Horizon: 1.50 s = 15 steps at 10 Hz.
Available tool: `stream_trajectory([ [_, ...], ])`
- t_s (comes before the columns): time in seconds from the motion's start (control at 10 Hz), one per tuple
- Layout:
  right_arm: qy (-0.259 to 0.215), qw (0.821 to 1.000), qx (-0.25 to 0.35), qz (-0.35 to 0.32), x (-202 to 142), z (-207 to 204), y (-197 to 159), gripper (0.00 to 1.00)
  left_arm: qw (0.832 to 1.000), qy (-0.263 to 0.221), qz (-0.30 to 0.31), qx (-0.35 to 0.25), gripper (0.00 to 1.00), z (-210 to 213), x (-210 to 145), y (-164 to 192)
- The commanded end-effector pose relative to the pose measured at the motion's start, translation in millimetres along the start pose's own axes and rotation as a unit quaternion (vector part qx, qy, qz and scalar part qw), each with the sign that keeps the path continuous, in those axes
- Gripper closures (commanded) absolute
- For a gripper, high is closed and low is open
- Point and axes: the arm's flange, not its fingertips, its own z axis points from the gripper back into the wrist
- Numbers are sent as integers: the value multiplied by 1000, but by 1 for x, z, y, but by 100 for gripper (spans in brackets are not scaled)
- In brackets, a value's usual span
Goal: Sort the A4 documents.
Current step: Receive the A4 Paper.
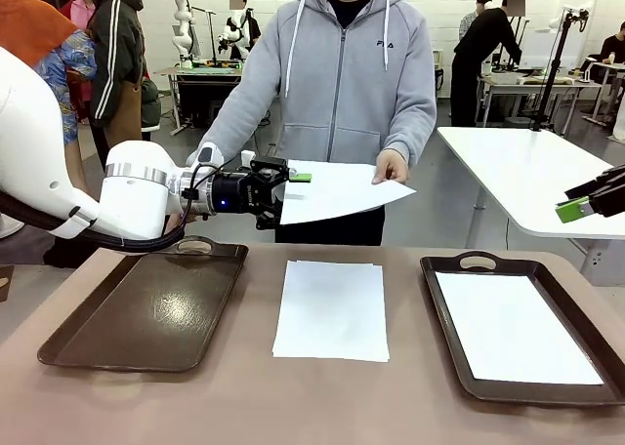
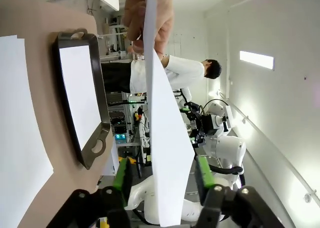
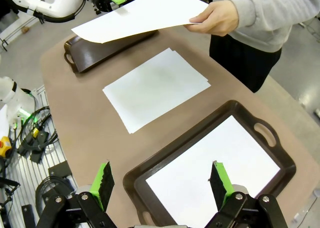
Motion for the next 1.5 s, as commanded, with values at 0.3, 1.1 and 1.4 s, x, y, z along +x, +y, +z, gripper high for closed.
stream_trajectory([
  [0.3, -2, 1000, 1, 1, 0, -1, 0, 0, 1000, -21, 0, -12, 79, 5, 2, -3],
  [1.1, -2, 1000, 1, 1, 0, -1, 0, 0, 1000, 20, -21, -13, 100, 19, -6, -11],
  [1.4, -2, 1000, 1, 1, 0, -1, 0, 0, 1000, -7, 1, -4, 100, 8, 2, 0],
])
